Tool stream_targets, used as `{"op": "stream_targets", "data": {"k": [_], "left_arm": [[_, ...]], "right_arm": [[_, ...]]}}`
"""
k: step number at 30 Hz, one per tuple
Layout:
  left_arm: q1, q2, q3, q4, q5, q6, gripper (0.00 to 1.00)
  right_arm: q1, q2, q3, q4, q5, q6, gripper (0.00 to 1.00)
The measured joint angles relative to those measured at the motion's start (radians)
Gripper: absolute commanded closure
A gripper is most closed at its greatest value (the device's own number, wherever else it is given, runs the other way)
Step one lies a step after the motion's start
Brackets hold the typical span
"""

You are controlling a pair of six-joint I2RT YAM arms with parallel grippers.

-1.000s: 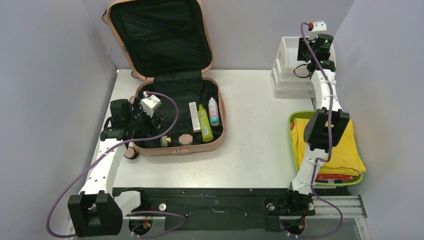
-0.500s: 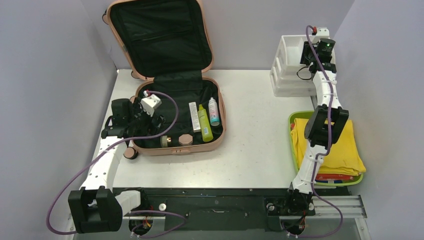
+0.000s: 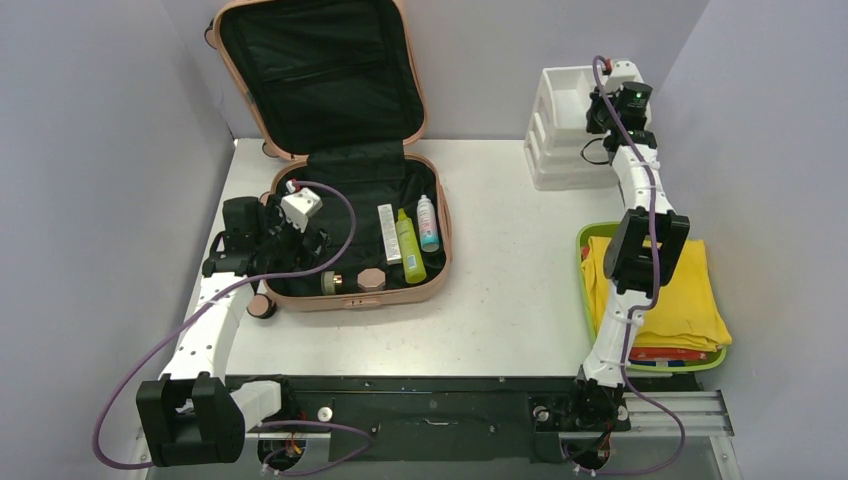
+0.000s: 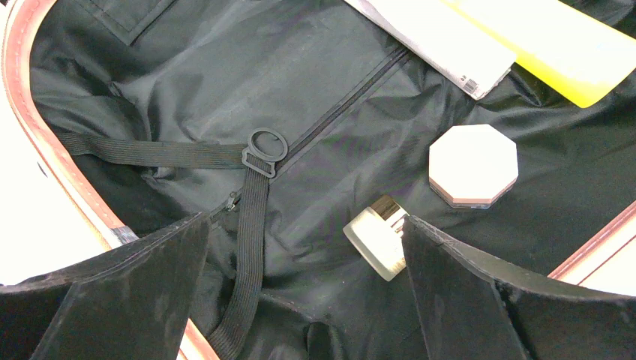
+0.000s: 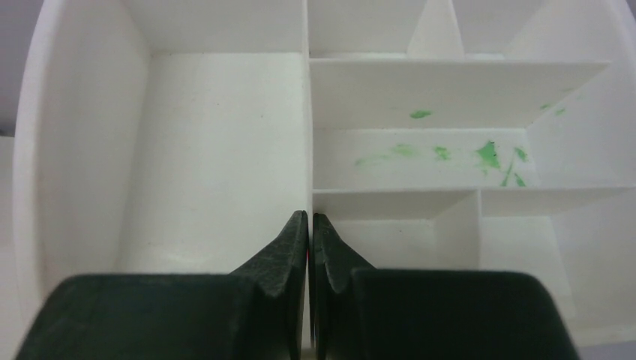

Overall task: Open, take out, and arrange the luggage
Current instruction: Move the storage box to the center of the board.

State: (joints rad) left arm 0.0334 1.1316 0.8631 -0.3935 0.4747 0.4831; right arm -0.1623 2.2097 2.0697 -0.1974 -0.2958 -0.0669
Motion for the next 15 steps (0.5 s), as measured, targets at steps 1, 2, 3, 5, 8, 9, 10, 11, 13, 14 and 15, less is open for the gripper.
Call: {"op": "stream_targets", "data": {"k": [1,2,3,5,8,9,10,11,13,14,15], "left_arm": [[0.0,0.0,0.0,0.0,0.0,0.0,0.04],[0.0,0.0,0.0,0.0,0.0,0.0,0.04],[0.0,0.0,0.0,0.0,0.0,0.0,0.04],[0.0,0.0,0.0,0.0,-0.001,-0.001,0.04],[0.0,0.0,0.0,0.0,-0.001,-0.001,0.04],[0.0,0.0,0.0,0.0,-0.001,-0.001,0.04],[0.0,0.0,0.0,0.0,-0.001,-0.002,0.04],[0.0,0.0,0.0,0.0,-0.002,-0.002,0.04],[0.0,0.0,0.0,0.0,-0.003,-0.002,0.04],[0.0,0.0,0.0,0.0,-0.004,-0.002,0.04],[0.0,-0.001,0.0,0.0,-0.004,-0.002,0.04]], "right_arm": [[0.01,-0.013,-0.021,0.005,0.003,0.003,1.0],[0.023,-0.028,-0.042,0.009,0.008,0.006,1.0],[0.037,-0.043,-0.063,0.011,0.014,0.011,1.0],[0.074,-0.072,-0.103,0.015,0.028,0.032,1.0],[0.135,-0.102,-0.143,0.015,0.064,0.073,1.0],[0.155,-0.108,-0.149,0.012,0.077,0.088,1.0],[0.175,-0.111,-0.153,0.01,0.09,0.106,1.0],[0.197,-0.114,-0.157,0.01,0.104,0.126,1.0],[0.23,-0.123,-0.165,0.007,0.126,0.156,1.0],[0.244,-0.129,-0.172,0.002,0.141,0.168,1.0],[0.257,-0.139,-0.18,-0.002,0.157,0.181,1.0]]}}
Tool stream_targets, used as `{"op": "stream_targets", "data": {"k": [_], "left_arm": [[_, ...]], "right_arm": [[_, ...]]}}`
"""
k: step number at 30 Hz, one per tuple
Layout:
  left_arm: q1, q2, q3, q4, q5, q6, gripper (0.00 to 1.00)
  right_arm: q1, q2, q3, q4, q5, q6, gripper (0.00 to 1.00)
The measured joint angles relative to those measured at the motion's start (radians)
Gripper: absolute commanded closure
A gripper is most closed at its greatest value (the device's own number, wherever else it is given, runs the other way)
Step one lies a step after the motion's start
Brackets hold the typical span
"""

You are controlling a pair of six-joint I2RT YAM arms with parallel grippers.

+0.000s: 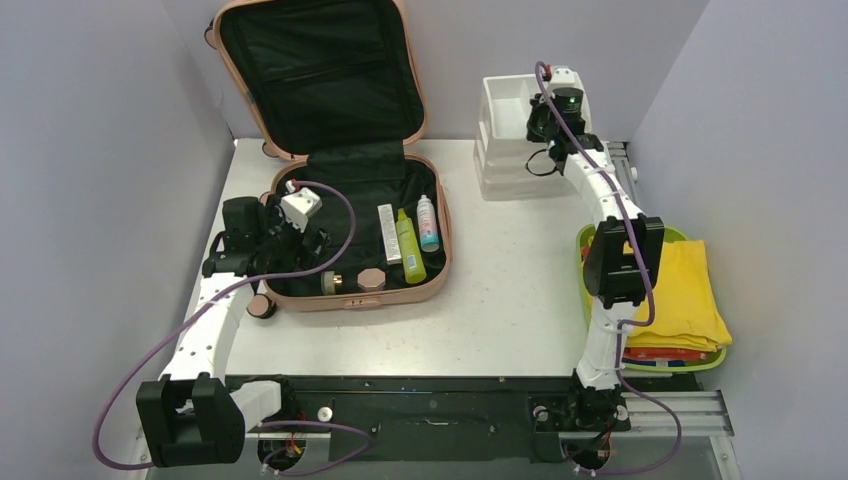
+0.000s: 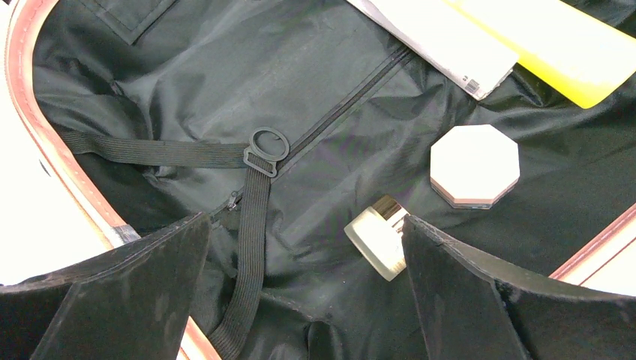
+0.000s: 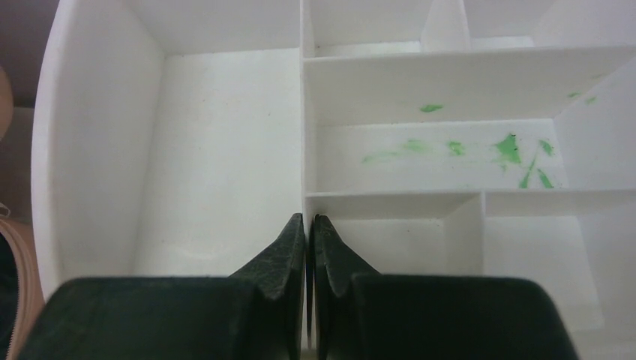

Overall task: Open, take out, and arrange the luggage
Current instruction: Move the storage box to the center of the board.

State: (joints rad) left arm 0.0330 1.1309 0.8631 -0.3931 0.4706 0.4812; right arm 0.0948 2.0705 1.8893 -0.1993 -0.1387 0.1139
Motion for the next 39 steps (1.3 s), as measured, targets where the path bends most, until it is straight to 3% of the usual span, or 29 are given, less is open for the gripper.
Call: {"op": "stream_targets", "data": {"k": [9,10,13,17,21,26,32,37,39], "left_arm": [[0.0,-0.006,0.0,0.0,-0.003,-0.002,0.04],[0.0,-0.006,0.0,0.0,-0.003,-0.002,0.04],[0.0,-0.007,0.0,0.0,-0.003,-0.002,0.04],[0.0,-0.01,0.0,0.0,-0.004,-0.002,0.04],[0.0,-0.021,0.0,0.0,-0.009,0.002,0.04],[0.004,-0.053,0.0,0.0,-0.011,0.009,0.04],[0.01,-0.074,0.0,0.0,0.001,0.013,0.04],[0.01,-0.071,0.0,0.0,0.027,0.021,0.04],[0.01,-0.063,0.0,0.0,0.041,0.022,0.04]], "right_arm": [[0.083,-0.09,-0.099,-0.041,0.085,0.121,0.99],[0.088,-0.1,-0.108,-0.047,0.086,0.135,0.97],[0.099,-0.118,-0.121,-0.07,0.085,0.178,0.73],[0.109,-0.14,-0.125,-0.099,0.068,0.241,0.62],[0.117,-0.201,-0.174,-0.117,0.052,0.201,0.55],[0.129,-0.429,-0.43,-0.039,0.043,-0.043,0.36],[0.101,-0.729,-0.842,0.134,-0.04,-0.525,0.29],[0.062,-0.785,-1.057,0.25,-0.091,-0.842,0.28],[0.045,-0.772,-1.083,0.281,-0.103,-0.861,0.29]]}}
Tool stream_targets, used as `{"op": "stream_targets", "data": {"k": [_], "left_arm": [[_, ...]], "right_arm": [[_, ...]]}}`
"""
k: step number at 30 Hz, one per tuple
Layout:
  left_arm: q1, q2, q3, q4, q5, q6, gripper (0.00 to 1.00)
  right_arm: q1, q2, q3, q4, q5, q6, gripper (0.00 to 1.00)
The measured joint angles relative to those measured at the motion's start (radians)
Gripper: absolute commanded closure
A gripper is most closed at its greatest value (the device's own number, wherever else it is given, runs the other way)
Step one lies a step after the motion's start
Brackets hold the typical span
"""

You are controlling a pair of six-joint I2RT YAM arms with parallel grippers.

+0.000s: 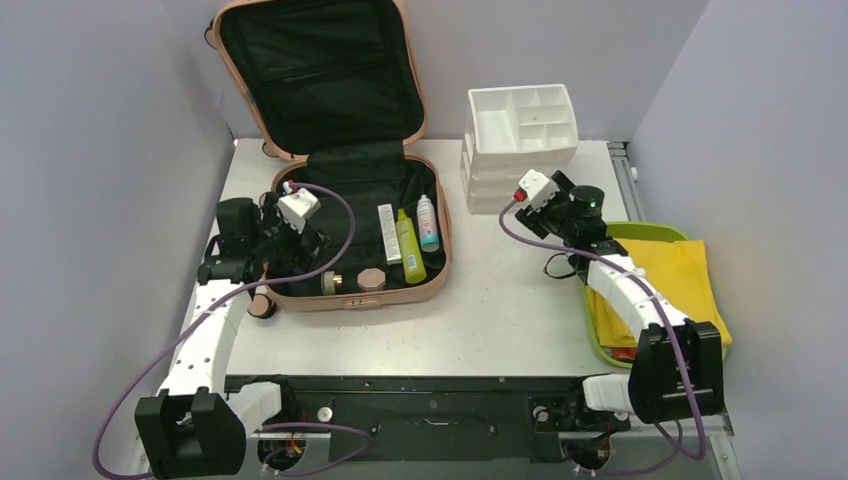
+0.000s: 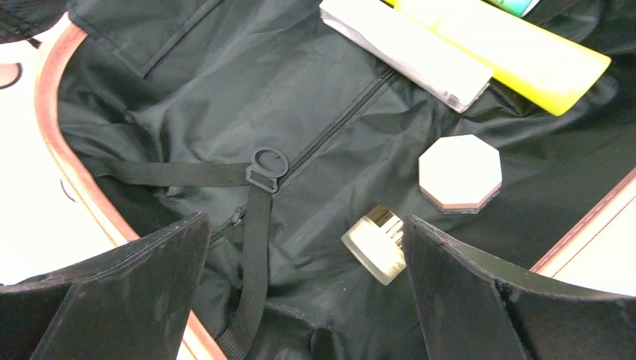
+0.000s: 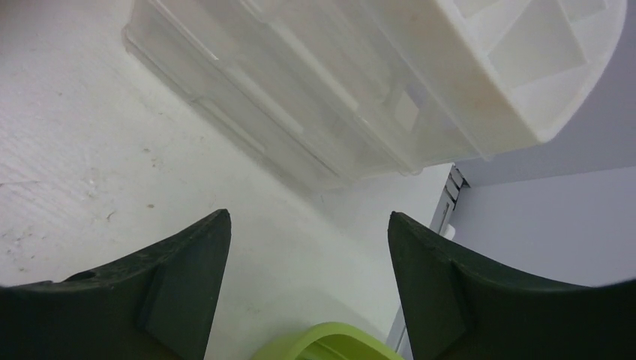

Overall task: Open, take out, and arrange the luggage
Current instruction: Move the storage box to the center of the board.

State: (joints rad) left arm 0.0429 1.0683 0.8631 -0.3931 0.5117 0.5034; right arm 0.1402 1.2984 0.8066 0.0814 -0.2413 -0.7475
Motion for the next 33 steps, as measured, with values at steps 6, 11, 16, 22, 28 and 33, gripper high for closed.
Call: {"op": "stream_targets", "data": {"k": [6,11,16,22,28,33], "left_arm": [[-0.013,0.037,0.0,0.027,0.084,-0.032,0.04],[-0.148,0.157,0.072,0.087,0.108,-0.108,0.04],[-0.249,0.396,0.246,0.273,0.172,-0.317,0.04],[-0.34,0.752,0.529,0.551,0.259,-0.702,0.04],[-0.412,1.094,0.74,0.841,0.322,-1.108,0.03],[-0.448,1.279,0.857,1.019,0.34,-1.339,0.02]], "right_arm": [[-0.213,0.129,0.173,0.073,-0.185,0.316,0.34],[-0.393,0.229,0.288,0.227,-0.325,0.774,0.45],[-0.482,0.382,0.374,0.365,-0.436,1.208,0.58],[-0.493,0.577,0.51,0.352,-0.513,1.526,0.73],[-0.487,0.701,0.602,0.35,-0.534,1.702,0.8],[-0.474,0.764,0.666,0.319,-0.533,1.738,0.84]]}}
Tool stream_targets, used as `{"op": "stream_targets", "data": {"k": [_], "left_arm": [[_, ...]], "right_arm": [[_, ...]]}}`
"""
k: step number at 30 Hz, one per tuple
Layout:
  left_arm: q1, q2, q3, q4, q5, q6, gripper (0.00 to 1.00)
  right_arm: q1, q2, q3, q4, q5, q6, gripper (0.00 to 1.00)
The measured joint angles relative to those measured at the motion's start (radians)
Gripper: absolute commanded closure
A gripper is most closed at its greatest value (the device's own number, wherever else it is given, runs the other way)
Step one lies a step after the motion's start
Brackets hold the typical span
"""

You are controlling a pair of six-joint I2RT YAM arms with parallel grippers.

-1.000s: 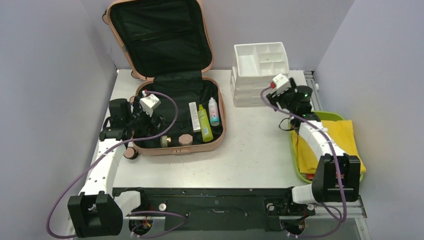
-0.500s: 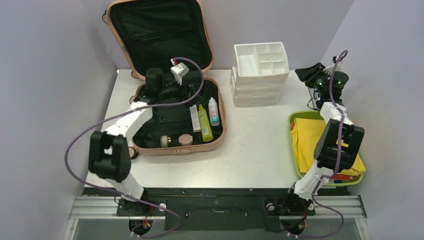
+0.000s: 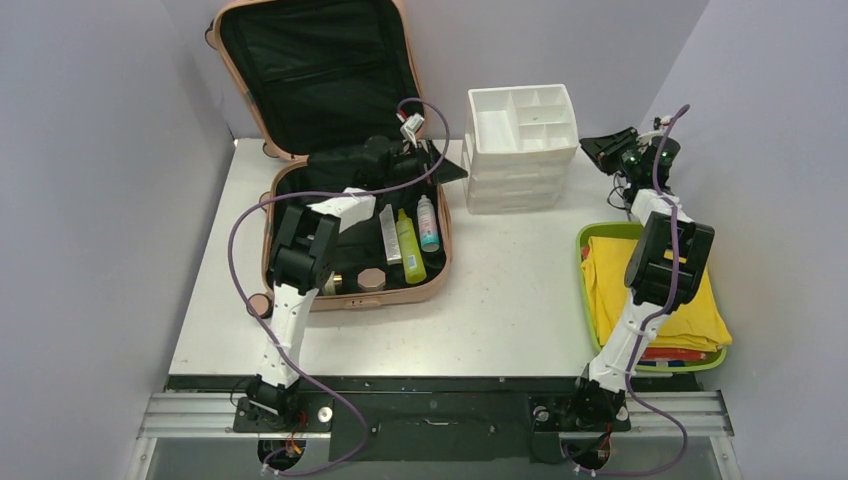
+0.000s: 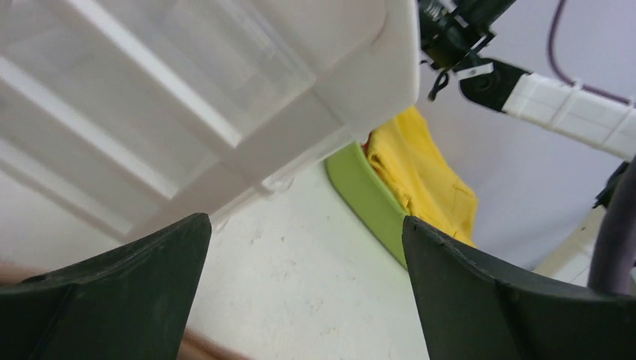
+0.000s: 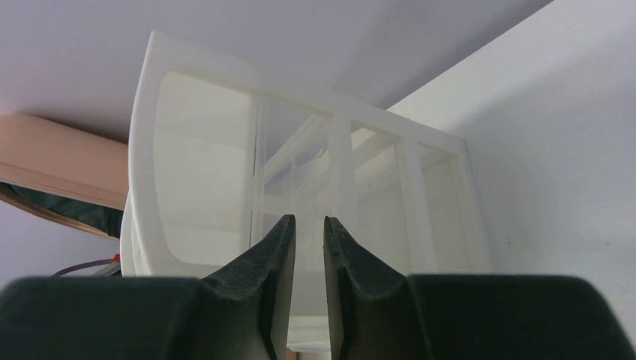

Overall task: Open, take out, and arrange the luggage
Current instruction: Move the storage box to the center of the board.

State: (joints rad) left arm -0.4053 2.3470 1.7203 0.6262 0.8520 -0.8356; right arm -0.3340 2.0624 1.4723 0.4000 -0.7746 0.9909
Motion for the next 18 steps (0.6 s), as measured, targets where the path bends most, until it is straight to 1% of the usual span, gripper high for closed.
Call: {"op": "stream_targets", "data": {"k": [6,7,11,18], "left_arm": [[-0.014,0.082,0.117,0.18,-0.005,-0.171,0.0],[-0.016,0.09,0.128,0.201,-0.006,-0.188,0.02],[-0.027,0.119,0.159,0.252,-0.007,-0.237,0.07],[-0.04,0.161,0.176,0.301,-0.01,-0.289,0.1]], "right_arm": [[0.021,0.024,0.031,-0.047,-0.014,0.005,0.85],[0.021,0.024,0.031,-0.054,-0.019,0.005,0.86],[0.027,0.024,0.024,-0.071,-0.043,-0.009,0.87],[0.026,0.024,0.006,-0.134,-0.072,-0.072,0.88]]}}
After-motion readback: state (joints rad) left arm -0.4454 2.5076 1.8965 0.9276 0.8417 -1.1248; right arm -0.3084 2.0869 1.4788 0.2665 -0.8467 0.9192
